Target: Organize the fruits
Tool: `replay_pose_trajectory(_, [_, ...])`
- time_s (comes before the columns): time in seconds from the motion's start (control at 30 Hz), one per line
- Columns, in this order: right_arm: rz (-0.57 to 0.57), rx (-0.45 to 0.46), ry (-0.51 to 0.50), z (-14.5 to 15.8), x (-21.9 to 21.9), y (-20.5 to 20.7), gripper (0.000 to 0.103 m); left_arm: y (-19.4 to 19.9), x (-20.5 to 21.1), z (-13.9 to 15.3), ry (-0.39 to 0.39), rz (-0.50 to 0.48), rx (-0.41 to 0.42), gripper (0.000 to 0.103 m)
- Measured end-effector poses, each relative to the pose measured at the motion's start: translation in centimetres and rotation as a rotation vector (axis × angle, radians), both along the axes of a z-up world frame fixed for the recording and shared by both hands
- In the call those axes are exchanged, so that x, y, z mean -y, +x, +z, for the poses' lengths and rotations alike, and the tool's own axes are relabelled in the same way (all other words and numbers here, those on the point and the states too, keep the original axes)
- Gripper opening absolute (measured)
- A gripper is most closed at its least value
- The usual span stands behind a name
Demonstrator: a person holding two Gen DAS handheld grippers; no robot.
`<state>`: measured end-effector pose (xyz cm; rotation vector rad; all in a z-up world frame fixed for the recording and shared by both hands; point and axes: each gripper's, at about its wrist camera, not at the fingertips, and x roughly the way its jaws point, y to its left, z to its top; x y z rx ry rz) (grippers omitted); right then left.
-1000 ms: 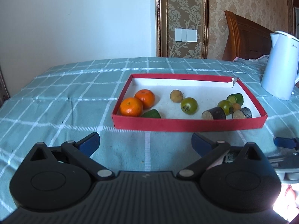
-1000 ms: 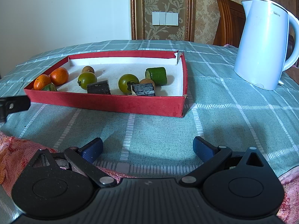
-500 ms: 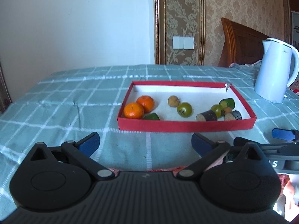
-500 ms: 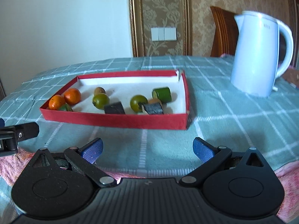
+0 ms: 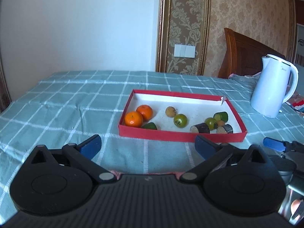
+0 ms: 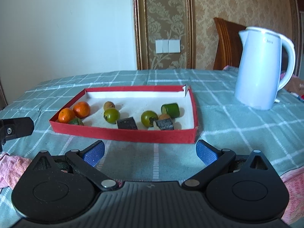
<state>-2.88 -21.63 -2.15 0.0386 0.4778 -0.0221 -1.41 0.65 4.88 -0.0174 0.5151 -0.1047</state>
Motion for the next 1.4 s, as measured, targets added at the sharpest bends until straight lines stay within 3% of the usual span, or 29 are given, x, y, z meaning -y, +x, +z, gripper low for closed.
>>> replay_pose_trajectory(0.13, [-0.008, 0.014, -0.029, 0.5, -0.7, -0.3, 0.103, 0.0, 0.4, -0.2, 0.071, 0.045, 0.005, 0.103])
replay_pose_trajectory(0.3, [-0.009, 0.023, -0.055, 0.6, -1.4, -0.5, 0.103, -0.1, 0.3, -0.3, 0.064, 0.04, -0.003, 0.103])
replay_pose_trajectory(0.47, [-0.018, 0.012, -0.048, 0.5, -1.5, -0.3, 0.103, -0.1, 0.8, -0.5, 0.11, 0.044, 0.001, 0.103])
replay_pose_trajectory(1.4, [-0.008, -0.014, -0.052, 0.0, -1.7, 0.5, 0.103, 0.2, 1.6, -1.0, 0.139, -0.001, -0.015, 0.103])
